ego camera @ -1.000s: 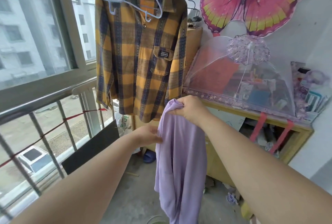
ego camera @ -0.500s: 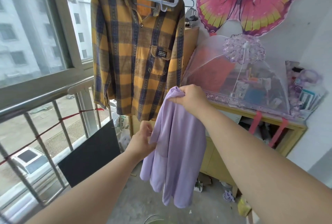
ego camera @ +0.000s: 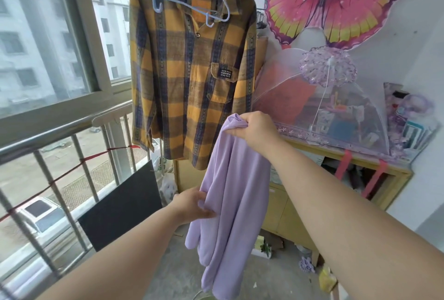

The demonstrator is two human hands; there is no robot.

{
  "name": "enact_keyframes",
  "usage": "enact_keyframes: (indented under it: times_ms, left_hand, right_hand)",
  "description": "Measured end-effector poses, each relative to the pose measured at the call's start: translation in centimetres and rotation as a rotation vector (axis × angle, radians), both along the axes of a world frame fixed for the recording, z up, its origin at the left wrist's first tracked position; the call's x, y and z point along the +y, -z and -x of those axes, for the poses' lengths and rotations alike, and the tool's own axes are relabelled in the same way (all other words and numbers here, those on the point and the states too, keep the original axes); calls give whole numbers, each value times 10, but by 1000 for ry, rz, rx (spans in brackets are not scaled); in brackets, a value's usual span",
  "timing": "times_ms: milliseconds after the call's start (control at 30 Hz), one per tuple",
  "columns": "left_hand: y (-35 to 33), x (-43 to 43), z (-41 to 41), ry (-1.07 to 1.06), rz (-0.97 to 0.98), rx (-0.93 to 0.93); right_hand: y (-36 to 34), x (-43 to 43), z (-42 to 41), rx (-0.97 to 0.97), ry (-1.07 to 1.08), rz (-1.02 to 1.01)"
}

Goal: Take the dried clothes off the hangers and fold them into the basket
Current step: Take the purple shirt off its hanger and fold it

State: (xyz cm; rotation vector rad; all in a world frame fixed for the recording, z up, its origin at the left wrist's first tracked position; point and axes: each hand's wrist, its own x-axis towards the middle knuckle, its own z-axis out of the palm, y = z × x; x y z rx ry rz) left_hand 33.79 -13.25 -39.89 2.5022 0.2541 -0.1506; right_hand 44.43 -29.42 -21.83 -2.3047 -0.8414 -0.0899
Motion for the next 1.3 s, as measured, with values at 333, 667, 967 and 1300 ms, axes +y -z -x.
enact_keyframes:
  times_ms: [333,667,967,1300]
  left_hand:
    - [-9,13,4,-153,262,-308]
    - [-62,70,-9,-383,-53,-438]
    - [-110,90,-18,-376,-333,-417]
    - [-127,88,-20,-493,-1,-382]
  right_hand:
    - [1,-10,-19,83,209,110]
    - [16,-33,-36,123,332,191]
    - [16,-40,-34,17,335,206]
    - [-5,-26,-25,-64,304,143]
